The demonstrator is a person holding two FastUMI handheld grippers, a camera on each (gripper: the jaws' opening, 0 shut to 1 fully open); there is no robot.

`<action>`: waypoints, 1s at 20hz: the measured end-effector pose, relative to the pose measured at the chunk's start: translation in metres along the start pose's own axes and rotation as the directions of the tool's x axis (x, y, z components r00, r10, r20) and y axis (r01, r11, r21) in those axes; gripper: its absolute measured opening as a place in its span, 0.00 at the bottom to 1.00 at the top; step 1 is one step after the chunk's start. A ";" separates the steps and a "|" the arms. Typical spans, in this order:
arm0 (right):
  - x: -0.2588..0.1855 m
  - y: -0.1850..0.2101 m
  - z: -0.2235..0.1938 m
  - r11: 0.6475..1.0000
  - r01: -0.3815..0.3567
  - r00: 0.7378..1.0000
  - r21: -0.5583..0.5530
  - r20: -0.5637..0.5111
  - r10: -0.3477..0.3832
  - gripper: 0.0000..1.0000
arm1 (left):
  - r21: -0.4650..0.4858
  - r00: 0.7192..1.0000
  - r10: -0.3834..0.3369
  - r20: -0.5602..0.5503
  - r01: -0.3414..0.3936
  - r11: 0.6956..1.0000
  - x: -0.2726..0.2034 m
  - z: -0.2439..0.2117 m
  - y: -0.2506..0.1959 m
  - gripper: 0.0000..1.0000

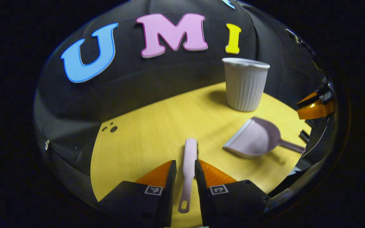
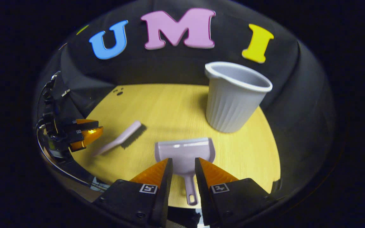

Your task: Pick up the small broom and dustpan from the desktop, sweep the trash into the dustpan with the broom, and then empty the trash into the garbage bin.

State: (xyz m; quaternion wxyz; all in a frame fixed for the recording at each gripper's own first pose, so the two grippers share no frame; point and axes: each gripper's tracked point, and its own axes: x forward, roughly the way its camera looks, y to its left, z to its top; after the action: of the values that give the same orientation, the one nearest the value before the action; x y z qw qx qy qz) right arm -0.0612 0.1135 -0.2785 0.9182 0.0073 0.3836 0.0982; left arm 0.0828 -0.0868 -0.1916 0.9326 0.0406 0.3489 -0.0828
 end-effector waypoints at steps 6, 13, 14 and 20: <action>-0.032 0.011 0.097 1.000 -0.003 0.954 -0.011 0.300 0.007 0.43 | -0.094 0.949 0.029 0.315 0.001 0.996 -0.047 0.122 0.008 0.39; -0.055 -0.006 0.133 1.000 0.001 0.917 -0.005 0.398 0.001 0.43 | -0.121 0.910 0.050 0.412 0.000 0.993 -0.079 0.168 0.005 0.40; -0.055 -0.009 0.134 1.000 -0.001 0.916 -0.009 0.401 0.005 0.43 | -0.120 0.911 0.056 0.408 -0.007 0.993 -0.080 0.169 0.005 0.40; -0.053 -0.009 0.138 0.998 -0.045 0.923 -0.046 0.381 0.059 0.43 | -0.142 0.920 0.118 0.375 -0.069 0.987 -0.082 0.166 0.003 0.40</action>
State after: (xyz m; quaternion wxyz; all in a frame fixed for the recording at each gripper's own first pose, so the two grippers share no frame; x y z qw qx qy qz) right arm 0.0013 0.1033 -0.1442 0.9724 0.0200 0.1954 0.1262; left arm 0.1289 -0.0954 -0.0129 0.9862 -0.0186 0.1627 -0.0221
